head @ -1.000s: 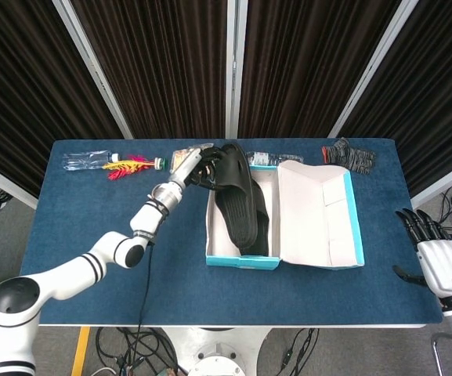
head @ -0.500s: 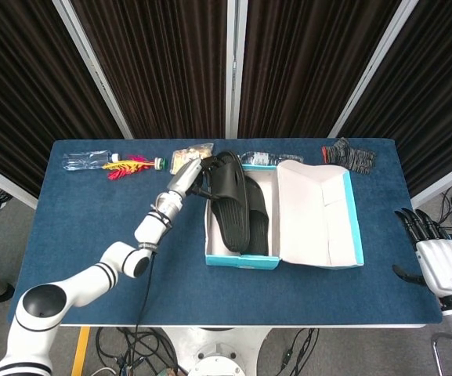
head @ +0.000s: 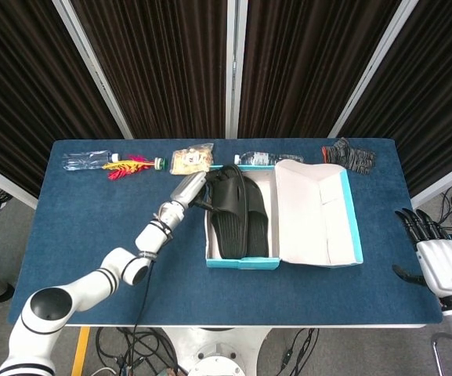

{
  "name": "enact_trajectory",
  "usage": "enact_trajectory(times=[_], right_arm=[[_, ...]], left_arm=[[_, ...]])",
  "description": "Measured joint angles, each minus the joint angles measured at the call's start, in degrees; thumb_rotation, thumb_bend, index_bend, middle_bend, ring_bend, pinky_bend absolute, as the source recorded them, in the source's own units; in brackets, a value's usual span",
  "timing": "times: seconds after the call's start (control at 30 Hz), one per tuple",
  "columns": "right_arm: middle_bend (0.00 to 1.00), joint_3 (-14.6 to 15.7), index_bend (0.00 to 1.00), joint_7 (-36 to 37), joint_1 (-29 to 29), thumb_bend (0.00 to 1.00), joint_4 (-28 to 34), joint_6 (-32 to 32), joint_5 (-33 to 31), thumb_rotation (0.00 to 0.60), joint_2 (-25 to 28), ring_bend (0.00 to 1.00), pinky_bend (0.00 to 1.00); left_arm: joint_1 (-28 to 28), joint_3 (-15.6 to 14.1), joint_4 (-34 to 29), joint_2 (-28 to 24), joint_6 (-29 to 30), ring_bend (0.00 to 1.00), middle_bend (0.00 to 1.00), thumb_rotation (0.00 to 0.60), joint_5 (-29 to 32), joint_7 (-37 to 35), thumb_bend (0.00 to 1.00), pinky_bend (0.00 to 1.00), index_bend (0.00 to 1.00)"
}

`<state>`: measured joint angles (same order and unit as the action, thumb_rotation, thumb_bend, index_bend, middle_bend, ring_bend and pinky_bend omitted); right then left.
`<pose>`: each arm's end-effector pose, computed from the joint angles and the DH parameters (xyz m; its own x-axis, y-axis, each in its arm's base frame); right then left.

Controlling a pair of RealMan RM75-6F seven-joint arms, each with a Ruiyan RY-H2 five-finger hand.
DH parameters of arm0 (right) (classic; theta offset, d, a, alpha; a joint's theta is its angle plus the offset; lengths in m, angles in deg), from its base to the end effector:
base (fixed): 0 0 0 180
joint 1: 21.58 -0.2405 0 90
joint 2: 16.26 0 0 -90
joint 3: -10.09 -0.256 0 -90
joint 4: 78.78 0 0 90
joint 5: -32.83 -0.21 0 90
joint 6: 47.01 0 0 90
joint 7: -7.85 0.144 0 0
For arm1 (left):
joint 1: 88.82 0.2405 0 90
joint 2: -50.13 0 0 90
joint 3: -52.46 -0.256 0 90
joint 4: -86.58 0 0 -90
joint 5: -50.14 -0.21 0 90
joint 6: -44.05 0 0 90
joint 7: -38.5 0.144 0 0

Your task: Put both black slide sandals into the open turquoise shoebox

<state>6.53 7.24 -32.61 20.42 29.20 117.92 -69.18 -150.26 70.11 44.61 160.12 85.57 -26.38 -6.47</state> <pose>-0.2881 -0.2132 0.1918 0.4790 -0.0885 0.8733 -0.8768 -0.0959 0.4712 -0.0721 0.4417 -0.0819 -0.1978 0.4806 0.8543 0.9061 -0.2428 0.3464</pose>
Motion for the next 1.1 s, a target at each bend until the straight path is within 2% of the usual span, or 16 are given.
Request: enact_trajectory(times=[0.23, 0.53, 0.7, 0.83, 0.93, 1.1], right_arm=[[0.06, 0.15, 0.0, 0.27, 0.13, 0.08, -0.01, 0.19, 0.32, 0.6, 0.02, 0.0, 0.18], [0.06, 0.29, 0.0, 0.77, 0.46, 0.08, -0.11, 0.62, 0.54, 0.6, 0.21, 0.0, 0.18], [0.06, 0.36, 0.0, 1.02, 0.37, 0.08, -0.25, 0.49, 0.86, 0.6, 0.17, 0.0, 0.18], [0.06, 0.37, 0.0, 1.13, 0.36, 0.08, -0.26, 0.55, 0.97, 0.6, 0.29, 0.0, 0.18], [0.06, 0.38, 0.0, 1.25, 0.42, 0.08, -0.27, 0.66, 1.05, 0.6, 0.34, 0.0, 0.18], [0.06, 0.46, 0.0, 1.42, 0.46, 0.09, -0.37, 0.63, 1.1, 0.6, 0.34, 0.0, 0.18]], left_arm=[[-0.02, -0.29, -1.9, -0.79, -1.91, 0.34, 0.56, 0.6, 1.66, 6.16, 0.0, 0.5, 0.58], [-0.01, 0.4, -5.32, -2.5, -5.91, 0.31, 0.53, 0.6, 7.76, 17.83, 0.0, 0.47, 0.54], [0.28, 0.54, -8.91, -3.99, -7.05, 0.14, 0.3, 0.6, 11.54, 25.57, 0.0, 0.41, 0.29], [0.59, 0.62, -11.64, -4.94, -6.14, 0.01, 0.11, 0.6, 13.6, 30.75, 0.0, 0.3, 0.12], [0.65, 0.6, -12.8, -5.43, -5.28, 0.0, 0.03, 0.6, 14.78, 34.25, 0.0, 0.23, 0.05], [0.73, 0.59, -15.51, -6.93, -4.29, 0.0, 0.01, 0.6, 16.61, 39.0, 0.0, 0.22, 0.02]])
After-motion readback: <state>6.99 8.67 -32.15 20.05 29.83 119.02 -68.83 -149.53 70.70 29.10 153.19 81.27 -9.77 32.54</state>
